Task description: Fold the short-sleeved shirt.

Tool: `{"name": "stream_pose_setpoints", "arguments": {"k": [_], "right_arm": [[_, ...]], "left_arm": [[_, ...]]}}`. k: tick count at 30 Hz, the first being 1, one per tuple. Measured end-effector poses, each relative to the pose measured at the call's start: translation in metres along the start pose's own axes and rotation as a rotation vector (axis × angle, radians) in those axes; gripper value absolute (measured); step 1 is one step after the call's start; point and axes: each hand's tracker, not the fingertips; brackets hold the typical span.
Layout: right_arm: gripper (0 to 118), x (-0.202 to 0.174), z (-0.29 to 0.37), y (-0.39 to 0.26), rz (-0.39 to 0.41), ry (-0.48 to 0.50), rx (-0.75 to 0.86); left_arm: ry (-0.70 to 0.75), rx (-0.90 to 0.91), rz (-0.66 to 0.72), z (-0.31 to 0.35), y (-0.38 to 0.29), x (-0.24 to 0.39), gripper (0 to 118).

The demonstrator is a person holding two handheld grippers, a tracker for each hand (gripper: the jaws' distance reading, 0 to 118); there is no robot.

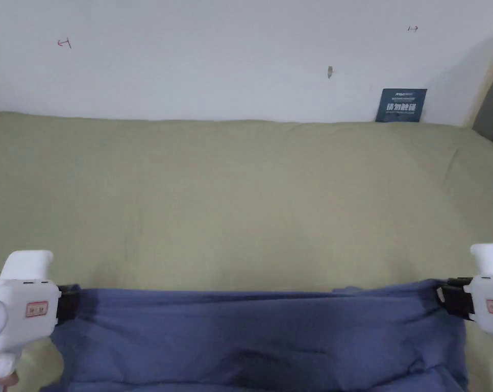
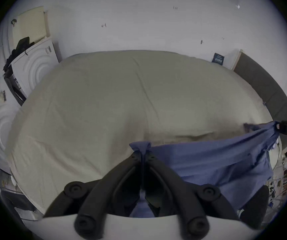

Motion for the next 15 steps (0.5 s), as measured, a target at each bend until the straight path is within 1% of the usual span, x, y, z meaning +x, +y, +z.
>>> {"name": "stream_pose_setpoints", "arguments": {"k": [2,4,7,12,15], "right_arm": [[1,-0.006,0.028,-0.021,0.006,0.006,0.023],[1,-0.008,0.044,-0.039,0.016,0.013,0.031],[1,-0.012,0.061,-0.073,0.01,0.028,0.026],[1,-0.016,0.071,-0.13,-0.002,0.041,0.0],[1,-0.017,0.067,-0.155,-0.007,0.042,-0.044]], "left_arm": [[-0.006,0.014,0.003,0.025,-0.023,-0.005,3],[-0.01,0.021,0.007,0.04,-0.042,-0.01,3],[-0.008,0.025,0.007,0.058,-0.076,-0.015,3],[-0.02,0.01,0.021,0.063,-0.124,-0.022,3],[-0.01,-0.007,0.02,0.057,-0.145,-0.023,3]]}}
